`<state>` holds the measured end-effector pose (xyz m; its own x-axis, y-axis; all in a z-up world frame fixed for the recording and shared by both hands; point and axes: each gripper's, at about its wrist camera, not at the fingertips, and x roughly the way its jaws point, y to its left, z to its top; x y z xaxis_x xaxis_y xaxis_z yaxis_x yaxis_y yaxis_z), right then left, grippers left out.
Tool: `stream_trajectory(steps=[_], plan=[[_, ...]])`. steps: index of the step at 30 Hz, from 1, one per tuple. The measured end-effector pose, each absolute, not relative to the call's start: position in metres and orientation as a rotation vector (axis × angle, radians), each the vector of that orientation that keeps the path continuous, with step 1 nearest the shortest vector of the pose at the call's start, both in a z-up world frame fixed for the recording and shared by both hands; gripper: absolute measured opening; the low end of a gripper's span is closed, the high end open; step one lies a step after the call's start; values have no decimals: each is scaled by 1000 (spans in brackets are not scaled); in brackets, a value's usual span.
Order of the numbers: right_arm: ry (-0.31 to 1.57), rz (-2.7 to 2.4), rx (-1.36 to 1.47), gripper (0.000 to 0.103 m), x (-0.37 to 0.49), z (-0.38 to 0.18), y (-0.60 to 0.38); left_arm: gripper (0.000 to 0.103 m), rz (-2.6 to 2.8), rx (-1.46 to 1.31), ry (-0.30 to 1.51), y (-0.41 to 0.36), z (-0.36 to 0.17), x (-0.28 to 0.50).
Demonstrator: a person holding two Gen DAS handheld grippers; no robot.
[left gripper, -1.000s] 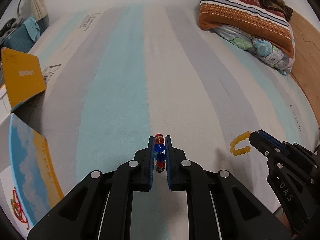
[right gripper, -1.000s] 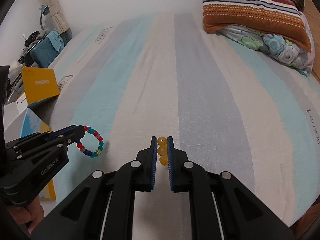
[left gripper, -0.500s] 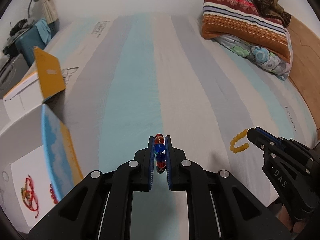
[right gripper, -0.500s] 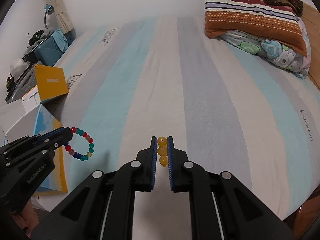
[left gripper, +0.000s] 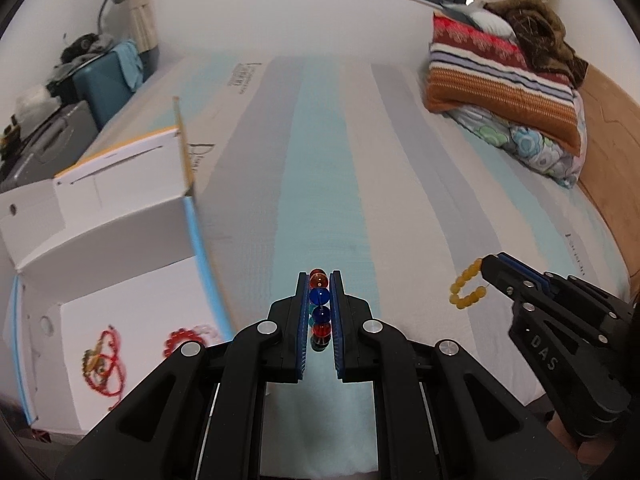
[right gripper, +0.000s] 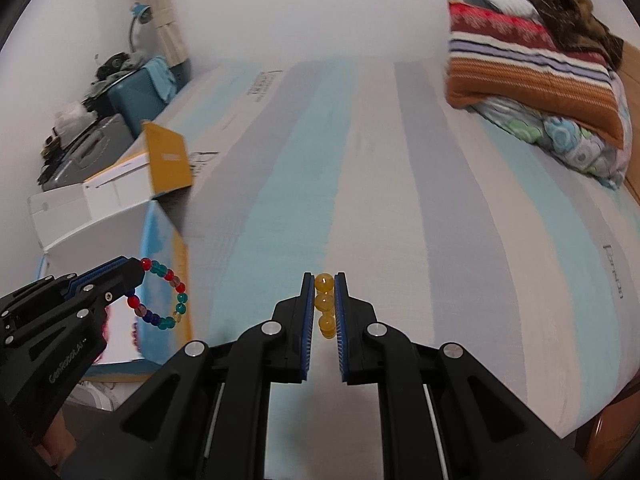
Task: Organize jewelry
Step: 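Carry both bracelets into the white box and open both tools to release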
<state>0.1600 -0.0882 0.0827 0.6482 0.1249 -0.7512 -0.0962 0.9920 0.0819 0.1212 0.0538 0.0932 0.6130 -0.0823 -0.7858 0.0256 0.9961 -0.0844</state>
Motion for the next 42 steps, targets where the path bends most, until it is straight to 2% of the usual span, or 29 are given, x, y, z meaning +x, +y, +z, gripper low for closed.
stream_trajectory(steps=[14,23,34,42], plan=[[812,257,-46,9,137,112,36,9,81,-146,860,168,119,75],[821,358,-103,9,132,114,116,10,188,-196,884,245,108,54],[935,432,-167,9,149,58,185,10,288,-270,967,315,54,53],[1025,423,-197,9,164,7,203,10,291,-298,1033,333,10,63]])
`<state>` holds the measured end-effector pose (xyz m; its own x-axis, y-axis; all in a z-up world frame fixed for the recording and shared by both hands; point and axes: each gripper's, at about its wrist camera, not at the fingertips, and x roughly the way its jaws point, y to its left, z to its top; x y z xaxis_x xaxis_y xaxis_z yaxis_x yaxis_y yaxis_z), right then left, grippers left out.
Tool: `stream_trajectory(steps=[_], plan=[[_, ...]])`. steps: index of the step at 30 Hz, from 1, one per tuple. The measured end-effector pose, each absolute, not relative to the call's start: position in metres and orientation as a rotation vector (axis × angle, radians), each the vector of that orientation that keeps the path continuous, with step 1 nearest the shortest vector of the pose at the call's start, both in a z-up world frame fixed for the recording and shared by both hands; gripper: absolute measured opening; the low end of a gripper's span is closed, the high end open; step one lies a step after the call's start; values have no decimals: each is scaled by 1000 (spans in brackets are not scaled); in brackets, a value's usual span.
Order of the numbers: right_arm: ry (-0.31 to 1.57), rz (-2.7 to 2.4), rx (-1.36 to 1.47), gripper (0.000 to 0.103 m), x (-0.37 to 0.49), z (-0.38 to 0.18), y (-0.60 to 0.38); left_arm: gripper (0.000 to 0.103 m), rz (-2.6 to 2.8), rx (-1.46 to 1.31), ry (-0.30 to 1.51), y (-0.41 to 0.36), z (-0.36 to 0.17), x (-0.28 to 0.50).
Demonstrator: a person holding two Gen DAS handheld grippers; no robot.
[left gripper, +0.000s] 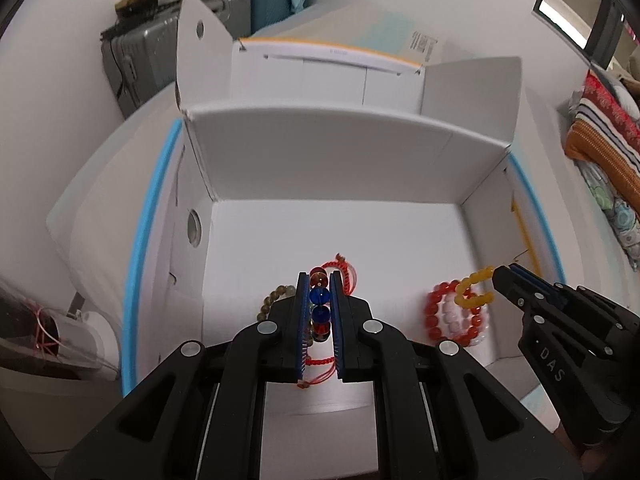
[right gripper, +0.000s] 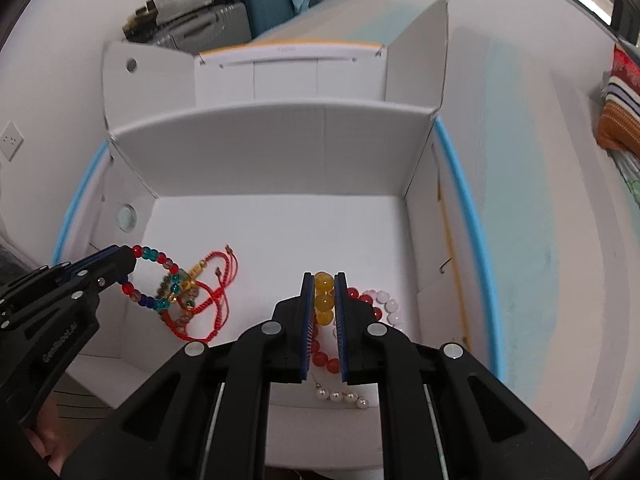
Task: Organize jewelry
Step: 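Carry both bracelets into the white box and open both tools to release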
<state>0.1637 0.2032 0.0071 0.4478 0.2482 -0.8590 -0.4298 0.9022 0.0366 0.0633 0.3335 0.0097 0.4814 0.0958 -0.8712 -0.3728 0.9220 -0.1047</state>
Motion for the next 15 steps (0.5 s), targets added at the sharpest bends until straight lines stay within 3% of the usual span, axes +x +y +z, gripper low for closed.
stream_trajectory(steps=[9,11,13,15], plan=[[1059,414,-216,11,166,-11,212,12,314,-304,1050,340,-6,67],[1060,415,-215,16,166,-9,212,12,326,-303,1038,342,-2,64],[1043,415,-206,33,163,-3,209,13,335,-298,1022,341,5,60],[1020,413,-182,46,160,4,204,28,345,-293,1000,341,12,55]])
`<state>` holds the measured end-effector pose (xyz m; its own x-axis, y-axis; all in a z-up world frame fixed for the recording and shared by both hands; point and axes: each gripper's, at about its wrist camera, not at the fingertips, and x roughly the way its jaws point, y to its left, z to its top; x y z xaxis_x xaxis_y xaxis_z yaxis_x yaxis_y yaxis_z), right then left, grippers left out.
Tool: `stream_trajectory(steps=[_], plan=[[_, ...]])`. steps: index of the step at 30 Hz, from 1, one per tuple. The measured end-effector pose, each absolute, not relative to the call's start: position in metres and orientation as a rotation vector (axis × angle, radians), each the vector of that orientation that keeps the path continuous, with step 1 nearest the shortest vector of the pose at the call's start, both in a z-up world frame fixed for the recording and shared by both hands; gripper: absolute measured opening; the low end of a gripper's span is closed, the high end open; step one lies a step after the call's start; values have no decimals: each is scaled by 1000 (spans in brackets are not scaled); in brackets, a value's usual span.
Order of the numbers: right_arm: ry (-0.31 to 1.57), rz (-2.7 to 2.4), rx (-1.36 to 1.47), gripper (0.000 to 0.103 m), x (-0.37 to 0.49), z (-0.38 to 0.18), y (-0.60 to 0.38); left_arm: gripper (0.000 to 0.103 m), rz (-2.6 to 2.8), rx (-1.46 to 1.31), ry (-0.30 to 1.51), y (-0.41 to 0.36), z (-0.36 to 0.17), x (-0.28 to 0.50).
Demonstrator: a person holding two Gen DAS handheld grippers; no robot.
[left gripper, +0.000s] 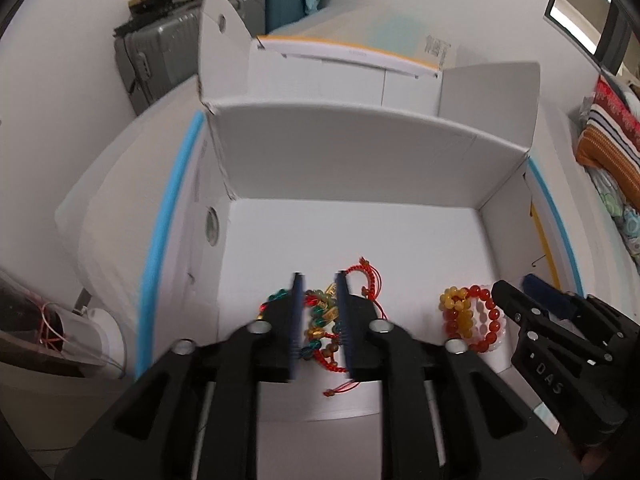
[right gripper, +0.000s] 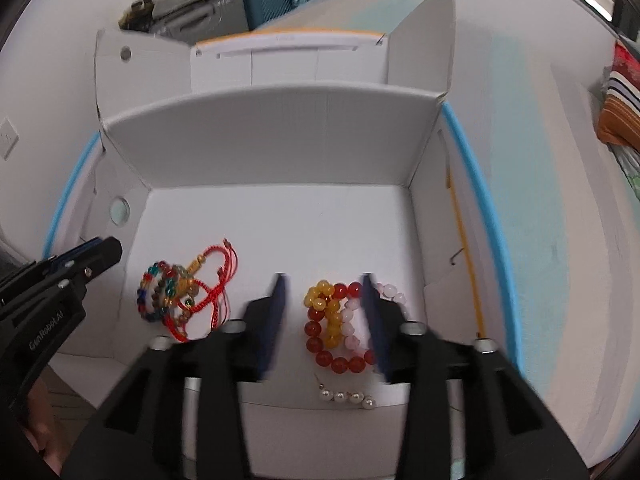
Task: Organize jewelry
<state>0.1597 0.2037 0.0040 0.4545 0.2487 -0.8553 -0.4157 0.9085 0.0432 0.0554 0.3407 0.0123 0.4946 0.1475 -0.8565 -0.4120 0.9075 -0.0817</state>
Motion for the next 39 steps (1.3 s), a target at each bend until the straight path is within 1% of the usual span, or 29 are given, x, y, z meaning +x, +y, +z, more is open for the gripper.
stream_trajectory(steps=[1,3,4,6,9,10,11,12,13,15,18,22,29,39], plan=[[1009,411,-169,52,158,9,200,31,354,-290,981,340,18,51],[982,409,-152,57,153,19,193,47,362,-284,951,337,28,43],[965,410,-144,61,148,26,189,52,365,-279,933,335,34,38],[935,407,-139,66,142,35,185,68,370,-265,900,330,44,28],[882,409,-126,74,129,50,175,81,382,-239,851,321,58,13],[862,409,-123,77,123,55,171,83,389,-231,836,317,61,7],[842,409,-121,79,117,60,168,88,393,-229,824,313,63,0],[825,409,-120,82,113,63,165,91,394,-231,808,311,65,-7],[803,405,-118,84,105,67,160,92,392,-235,793,308,66,-15],[773,400,-114,87,93,73,153,97,389,-239,776,305,66,-26],[733,401,-101,93,74,78,143,97,387,-247,751,298,63,-47],[696,396,-89,95,51,80,131,97,385,-256,728,292,60,-69],[675,386,-79,95,17,63,116,97,376,-222,681,270,56,-101],[672,374,-95,95,5,47,111,97,373,-202,701,261,42,-111]])
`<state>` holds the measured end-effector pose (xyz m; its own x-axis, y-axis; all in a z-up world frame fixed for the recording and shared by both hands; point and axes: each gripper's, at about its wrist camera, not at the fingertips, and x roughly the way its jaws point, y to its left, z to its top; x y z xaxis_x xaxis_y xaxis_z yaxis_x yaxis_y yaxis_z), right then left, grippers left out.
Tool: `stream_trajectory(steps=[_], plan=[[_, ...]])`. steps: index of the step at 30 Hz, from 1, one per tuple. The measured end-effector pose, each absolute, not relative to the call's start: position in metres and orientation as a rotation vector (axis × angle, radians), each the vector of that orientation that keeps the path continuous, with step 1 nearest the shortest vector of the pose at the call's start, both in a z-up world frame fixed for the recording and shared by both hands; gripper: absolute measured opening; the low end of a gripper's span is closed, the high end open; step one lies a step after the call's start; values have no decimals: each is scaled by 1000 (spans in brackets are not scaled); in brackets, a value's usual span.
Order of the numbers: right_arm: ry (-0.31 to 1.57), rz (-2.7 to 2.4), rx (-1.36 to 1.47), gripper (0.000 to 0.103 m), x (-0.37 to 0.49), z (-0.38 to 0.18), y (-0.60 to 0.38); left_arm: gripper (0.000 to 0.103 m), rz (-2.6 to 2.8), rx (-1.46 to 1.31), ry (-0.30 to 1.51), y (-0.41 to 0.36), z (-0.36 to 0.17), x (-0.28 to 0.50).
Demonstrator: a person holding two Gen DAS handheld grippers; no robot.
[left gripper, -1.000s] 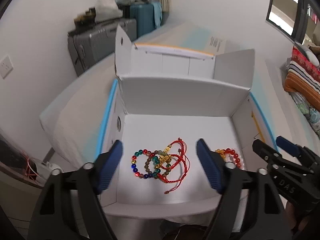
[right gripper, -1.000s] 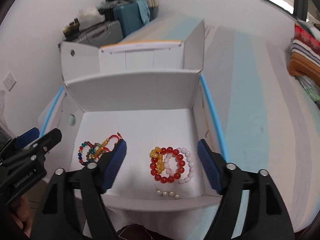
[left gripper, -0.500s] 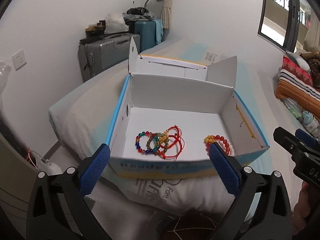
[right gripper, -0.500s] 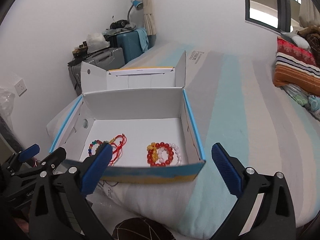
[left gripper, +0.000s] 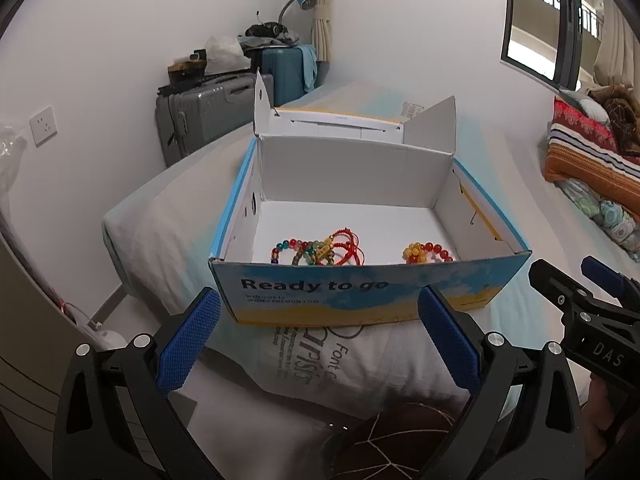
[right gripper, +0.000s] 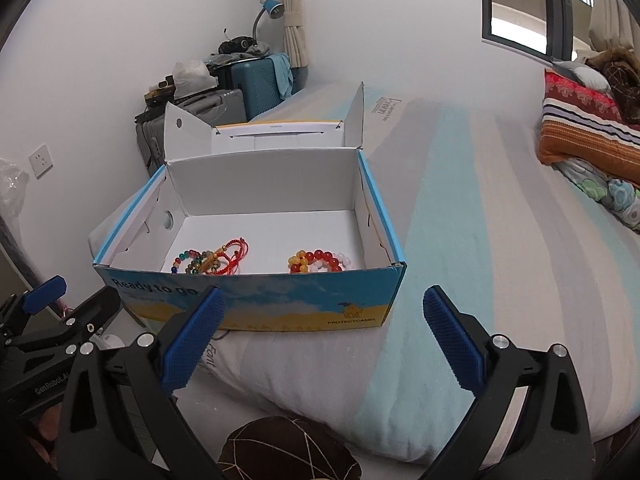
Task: Organize jewelry
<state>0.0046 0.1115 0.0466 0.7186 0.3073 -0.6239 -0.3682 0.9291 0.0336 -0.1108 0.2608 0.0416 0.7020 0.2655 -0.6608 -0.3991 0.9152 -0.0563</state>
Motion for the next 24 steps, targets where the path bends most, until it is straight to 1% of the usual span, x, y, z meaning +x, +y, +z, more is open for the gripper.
stream_trajectory(steps=[24], plan=[[677,359,-109,95,8,40,111,97,382,-197,735,256,34,-100]])
